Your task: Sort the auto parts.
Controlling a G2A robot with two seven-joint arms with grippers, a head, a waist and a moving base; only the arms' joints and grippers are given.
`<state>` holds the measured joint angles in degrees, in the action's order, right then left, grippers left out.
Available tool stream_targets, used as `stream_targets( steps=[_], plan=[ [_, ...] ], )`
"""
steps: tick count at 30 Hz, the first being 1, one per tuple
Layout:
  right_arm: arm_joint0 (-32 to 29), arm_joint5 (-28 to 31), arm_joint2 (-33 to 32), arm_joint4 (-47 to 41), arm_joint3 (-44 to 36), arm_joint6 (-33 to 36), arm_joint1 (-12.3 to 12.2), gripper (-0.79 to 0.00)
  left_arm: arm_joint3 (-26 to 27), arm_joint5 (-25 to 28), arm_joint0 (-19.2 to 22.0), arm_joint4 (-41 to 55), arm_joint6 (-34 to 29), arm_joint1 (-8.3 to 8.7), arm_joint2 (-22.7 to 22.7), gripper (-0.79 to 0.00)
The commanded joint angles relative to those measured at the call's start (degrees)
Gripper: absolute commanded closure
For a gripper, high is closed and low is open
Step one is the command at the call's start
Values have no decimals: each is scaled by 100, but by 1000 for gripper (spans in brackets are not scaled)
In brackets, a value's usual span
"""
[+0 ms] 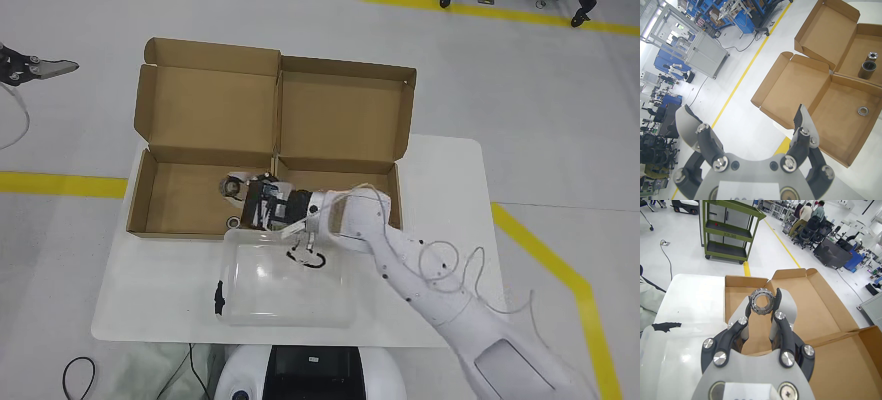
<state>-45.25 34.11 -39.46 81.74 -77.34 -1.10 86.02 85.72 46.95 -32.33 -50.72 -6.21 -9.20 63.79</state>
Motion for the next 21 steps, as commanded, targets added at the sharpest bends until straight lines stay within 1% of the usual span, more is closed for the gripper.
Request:
stream_targets(
  steps=[1,6,12,21],
  plan=[
    [161,30,127,-144,363,-39,86,0,0,0,0,0,0,0,0,-785],
    [555,27,525,-454,1211,50,368,0,0,0,0,0,0,0,0,-785],
    [1038,-59,965,-775,2163,357,785,0,0,0,0,0,0,0,0,-785],
    [1528,-227,1349,-1143,3329,706,1381,0,0,0,0,0,0,0,0,-785]
  ],
)
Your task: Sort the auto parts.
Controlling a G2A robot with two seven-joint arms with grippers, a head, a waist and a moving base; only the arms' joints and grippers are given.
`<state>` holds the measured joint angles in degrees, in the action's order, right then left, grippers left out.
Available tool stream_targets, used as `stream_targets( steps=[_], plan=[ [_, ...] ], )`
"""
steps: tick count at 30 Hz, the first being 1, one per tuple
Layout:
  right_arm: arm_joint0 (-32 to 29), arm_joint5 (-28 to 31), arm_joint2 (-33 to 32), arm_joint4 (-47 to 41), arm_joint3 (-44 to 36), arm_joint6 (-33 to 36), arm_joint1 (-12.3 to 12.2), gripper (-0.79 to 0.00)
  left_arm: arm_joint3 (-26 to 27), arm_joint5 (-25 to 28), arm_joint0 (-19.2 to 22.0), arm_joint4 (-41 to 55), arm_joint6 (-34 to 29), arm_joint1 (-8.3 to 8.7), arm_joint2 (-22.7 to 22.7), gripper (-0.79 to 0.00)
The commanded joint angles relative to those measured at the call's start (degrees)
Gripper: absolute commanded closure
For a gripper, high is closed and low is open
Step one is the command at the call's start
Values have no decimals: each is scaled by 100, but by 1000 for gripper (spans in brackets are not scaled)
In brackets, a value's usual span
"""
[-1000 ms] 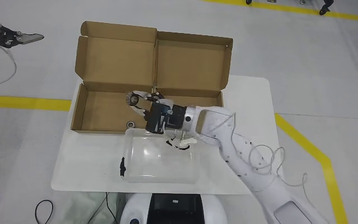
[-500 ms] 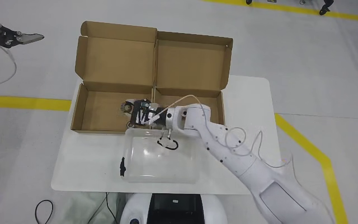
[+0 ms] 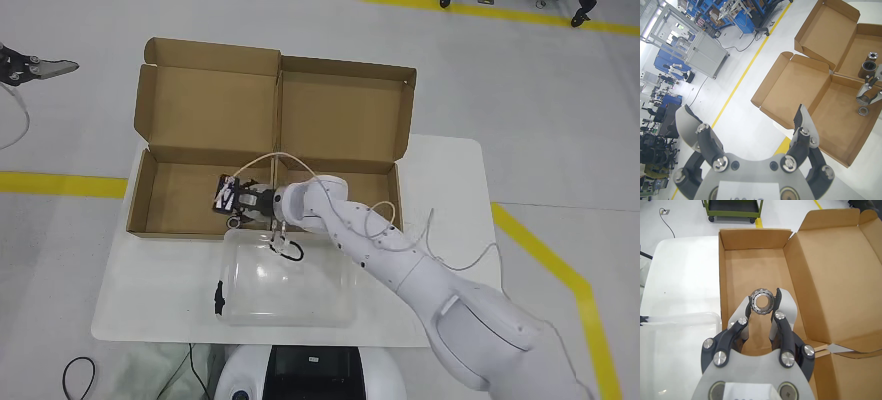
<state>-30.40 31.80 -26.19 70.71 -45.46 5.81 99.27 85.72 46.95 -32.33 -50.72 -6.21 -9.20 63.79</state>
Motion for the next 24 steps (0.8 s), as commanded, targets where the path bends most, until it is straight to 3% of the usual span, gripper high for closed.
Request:
stream_targets(
  steps=[1,16,17,19,24],
  plan=[
    [86,4,49,-71,265,39,116,0,0,0,0,0,0,0,0,-785],
    [660,-3,274,-407,1791,665,927,0,0,0,0,0,0,0,0,-785],
    [679,10,271,-429,1883,663,963,-9,0,0,0,0,0,0,0,-785],
    [713,38,267,-460,2041,646,1032,-99,0,0,0,0,0,0,0,-785],
    [764,78,264,-487,2371,561,1175,-135,0,0,0,0,0,0,0,-785]
  ],
)
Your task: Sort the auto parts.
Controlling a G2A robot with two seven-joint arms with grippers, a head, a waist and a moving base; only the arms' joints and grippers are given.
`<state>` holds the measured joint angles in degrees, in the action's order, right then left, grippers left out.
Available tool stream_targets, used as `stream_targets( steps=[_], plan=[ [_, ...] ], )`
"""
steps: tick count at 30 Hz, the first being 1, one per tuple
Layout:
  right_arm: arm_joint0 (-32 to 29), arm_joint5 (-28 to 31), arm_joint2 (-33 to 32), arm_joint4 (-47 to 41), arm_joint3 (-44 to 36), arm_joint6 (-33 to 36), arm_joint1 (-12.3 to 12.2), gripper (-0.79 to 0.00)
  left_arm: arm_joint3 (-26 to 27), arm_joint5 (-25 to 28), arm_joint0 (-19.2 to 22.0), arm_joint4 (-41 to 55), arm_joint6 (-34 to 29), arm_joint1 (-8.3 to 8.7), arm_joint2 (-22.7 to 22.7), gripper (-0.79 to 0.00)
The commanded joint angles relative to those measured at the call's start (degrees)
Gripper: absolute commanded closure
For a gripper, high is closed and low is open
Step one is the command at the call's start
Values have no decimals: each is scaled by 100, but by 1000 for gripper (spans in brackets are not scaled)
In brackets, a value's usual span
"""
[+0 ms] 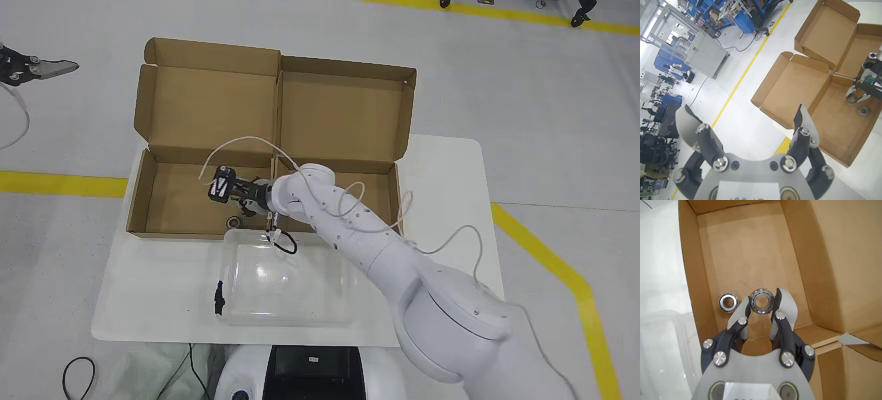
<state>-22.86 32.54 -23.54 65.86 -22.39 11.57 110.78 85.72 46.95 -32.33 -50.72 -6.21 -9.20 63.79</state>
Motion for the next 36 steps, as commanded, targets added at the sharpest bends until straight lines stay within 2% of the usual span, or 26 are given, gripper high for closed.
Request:
stream_targets(
  steps=[1,6,14,17,18,28,36],
  plan=[
    [18,15,-3,-4,121,-37,48,-135,0,0,0,0,0,0,0,-785],
    [43,42,-12,7,353,-150,148,-132,0,0,0,0,0,0,0,-785],
    [68,93,-26,81,604,-302,240,-185,0,0,0,0,0,0,0,-785],
    [85,105,-33,118,650,-348,260,-283,0,0,0,0,0,0,0,-785],
    [93,105,-32,141,660,-371,264,-292,0,0,0,0,0,0,0,-785],
    [56,153,-32,422,496,-1106,228,-280,0,0,0,0,0,0,0,-785],
    [-104,113,-93,722,176,-2082,34,-268,0,0,0,0,0,0,0,-785]
  ],
)
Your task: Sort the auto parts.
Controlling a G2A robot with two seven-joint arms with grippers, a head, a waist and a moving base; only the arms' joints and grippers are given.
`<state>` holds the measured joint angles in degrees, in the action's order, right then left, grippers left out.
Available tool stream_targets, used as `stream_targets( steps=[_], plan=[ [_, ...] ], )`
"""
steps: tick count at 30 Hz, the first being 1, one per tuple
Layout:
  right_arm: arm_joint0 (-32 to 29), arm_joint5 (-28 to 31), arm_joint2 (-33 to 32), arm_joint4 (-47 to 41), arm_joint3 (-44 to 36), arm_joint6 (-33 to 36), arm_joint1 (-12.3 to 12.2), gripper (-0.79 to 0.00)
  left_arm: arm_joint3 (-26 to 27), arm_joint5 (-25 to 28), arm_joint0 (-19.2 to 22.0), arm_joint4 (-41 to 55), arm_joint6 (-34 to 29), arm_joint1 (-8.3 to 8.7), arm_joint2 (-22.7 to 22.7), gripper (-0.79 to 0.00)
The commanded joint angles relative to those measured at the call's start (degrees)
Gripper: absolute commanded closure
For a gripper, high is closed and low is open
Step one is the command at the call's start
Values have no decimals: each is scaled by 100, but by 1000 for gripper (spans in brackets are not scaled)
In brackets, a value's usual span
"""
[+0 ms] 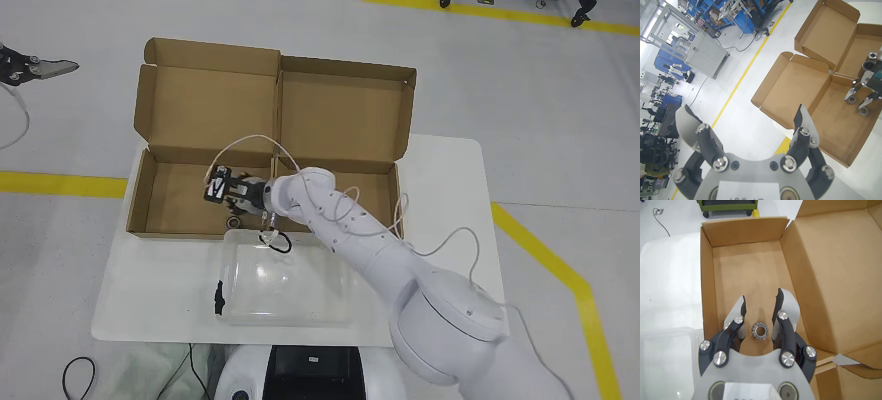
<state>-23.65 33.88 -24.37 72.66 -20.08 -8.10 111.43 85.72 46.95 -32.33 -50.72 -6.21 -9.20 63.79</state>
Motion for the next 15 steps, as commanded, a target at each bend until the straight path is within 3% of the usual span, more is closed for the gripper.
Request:
stream_targets(
  steps=[1,9,15],
  plan=[
    [-53,-53,-21,90,-112,-196,-66,-265,0,0,0,0,0,0,0,-785],
    [-388,-348,-230,386,-762,-440,-432,-317,0,0,0,0,0,0,0,-785],
    [-802,-604,-597,648,-1604,-378,-873,-326,0,0,0,0,0,0,0,-785]
  ],
)
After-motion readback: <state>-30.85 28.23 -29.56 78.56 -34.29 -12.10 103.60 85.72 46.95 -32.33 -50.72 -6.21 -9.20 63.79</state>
